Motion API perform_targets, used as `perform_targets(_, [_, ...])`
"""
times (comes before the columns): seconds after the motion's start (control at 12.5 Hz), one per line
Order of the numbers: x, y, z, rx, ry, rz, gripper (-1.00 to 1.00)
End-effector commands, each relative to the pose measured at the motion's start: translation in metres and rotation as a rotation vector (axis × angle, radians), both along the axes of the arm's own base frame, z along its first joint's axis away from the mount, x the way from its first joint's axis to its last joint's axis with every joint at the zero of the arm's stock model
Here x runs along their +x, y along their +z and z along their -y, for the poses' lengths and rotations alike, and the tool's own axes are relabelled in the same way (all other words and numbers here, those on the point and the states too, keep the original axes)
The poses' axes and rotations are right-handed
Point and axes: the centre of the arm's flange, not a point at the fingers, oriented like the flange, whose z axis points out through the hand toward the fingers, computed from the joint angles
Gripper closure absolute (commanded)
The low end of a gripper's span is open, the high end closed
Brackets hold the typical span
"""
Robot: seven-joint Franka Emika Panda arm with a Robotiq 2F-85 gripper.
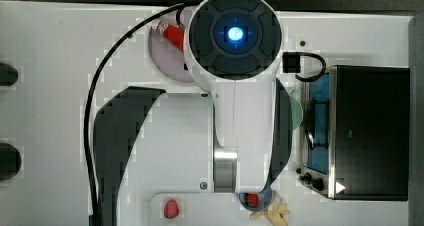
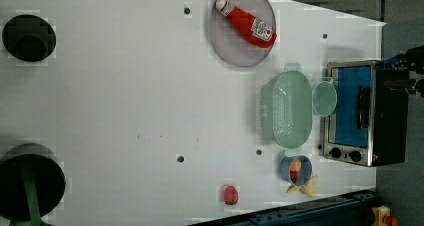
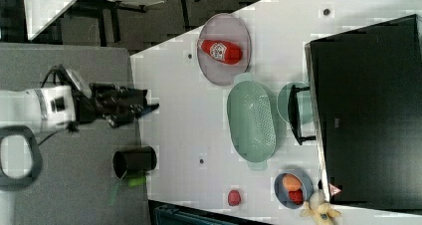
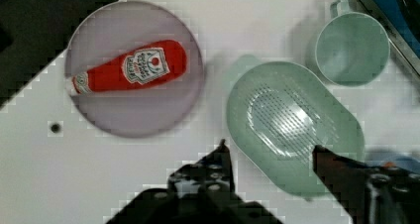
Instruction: Drag strainer right to left.
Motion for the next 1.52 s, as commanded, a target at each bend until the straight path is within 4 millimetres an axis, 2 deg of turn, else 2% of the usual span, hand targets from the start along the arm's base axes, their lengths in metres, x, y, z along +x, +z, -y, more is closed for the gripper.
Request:
perform_targets(0.08, [-0.167,0.044,0.037,-0.007,-0.14,-0.033,-0.6])
perform_targets(0.24, [-0.167,0.043,0.037,-0.007,-0.14,-0.034,-1.0])
perform_targets(0.4, [-0.163,0.035,0.037,-0.007,-0.14,-0.052,-1.0])
perform_targets(0.56, [-0.149,0.009,0.037,-0.009,-0.143,-0.074,-1.0])
perform_targets(0.72, [-0.13,-0.037,0.036,-0.012,-0.19,-0.089,-1.0])
perform_targets(1.04, [-0.098,-0.158,0.034,-0.022,-0.458,-0.098,-1.0])
perform_targets(1.2, [-0.084,-0.211,0.031,-0.021,-0.592,-0.071,-1.0])
perform_targets(1.52, [-0.065,-0.295,0.019,-0.012,-0.687,-0.042,-1.0])
